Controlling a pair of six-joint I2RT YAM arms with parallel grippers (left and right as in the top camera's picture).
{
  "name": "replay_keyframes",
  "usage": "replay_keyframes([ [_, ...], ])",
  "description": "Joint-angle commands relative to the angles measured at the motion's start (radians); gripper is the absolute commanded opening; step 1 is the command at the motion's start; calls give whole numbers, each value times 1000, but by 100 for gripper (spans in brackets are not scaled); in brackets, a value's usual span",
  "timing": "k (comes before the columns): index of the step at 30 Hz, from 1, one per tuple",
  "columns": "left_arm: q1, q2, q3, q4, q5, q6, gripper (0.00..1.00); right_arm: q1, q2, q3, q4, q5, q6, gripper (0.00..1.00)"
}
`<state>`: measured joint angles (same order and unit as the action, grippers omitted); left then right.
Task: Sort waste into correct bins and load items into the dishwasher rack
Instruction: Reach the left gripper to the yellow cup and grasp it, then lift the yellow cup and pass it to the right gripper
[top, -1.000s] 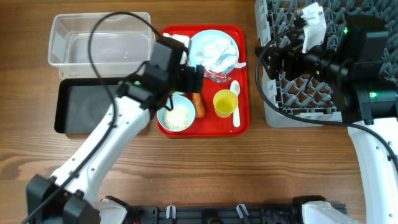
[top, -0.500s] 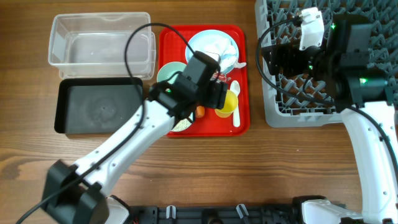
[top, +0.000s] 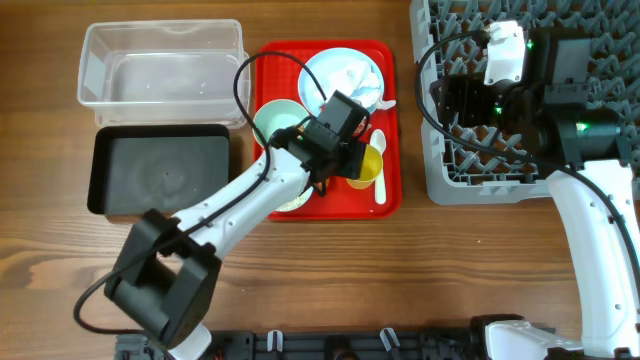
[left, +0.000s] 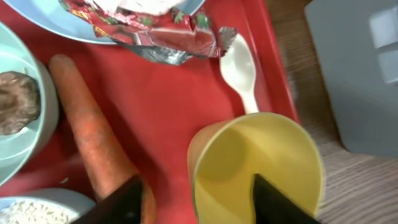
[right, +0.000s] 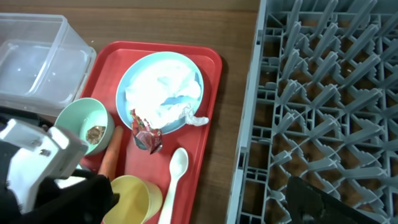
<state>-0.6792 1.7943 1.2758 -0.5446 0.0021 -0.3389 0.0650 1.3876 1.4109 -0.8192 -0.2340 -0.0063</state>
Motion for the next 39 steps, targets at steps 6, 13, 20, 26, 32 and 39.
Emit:
replay_keyframes([
  [6,-4,64,6,6,8,-14,30,3,4,21,-11,21,10,83],
  [13,3,63,10,9,8,-26,4,3,4,21,-9,41,76,73],
  [20,75,-89,58,3,166,-66,4,3,-1,21,14,14,118,71],
  [26,249,-240,68,2,557,-67,4,3,-17,21,66,-251,61,76],
  [32,517,-260,68,3,1023,-25,4,2,34,19,151,-637,-58,83],
  [39,583,-251,68,49,1196,16,4,11,190,-11,383,-1181,-62,84],
])
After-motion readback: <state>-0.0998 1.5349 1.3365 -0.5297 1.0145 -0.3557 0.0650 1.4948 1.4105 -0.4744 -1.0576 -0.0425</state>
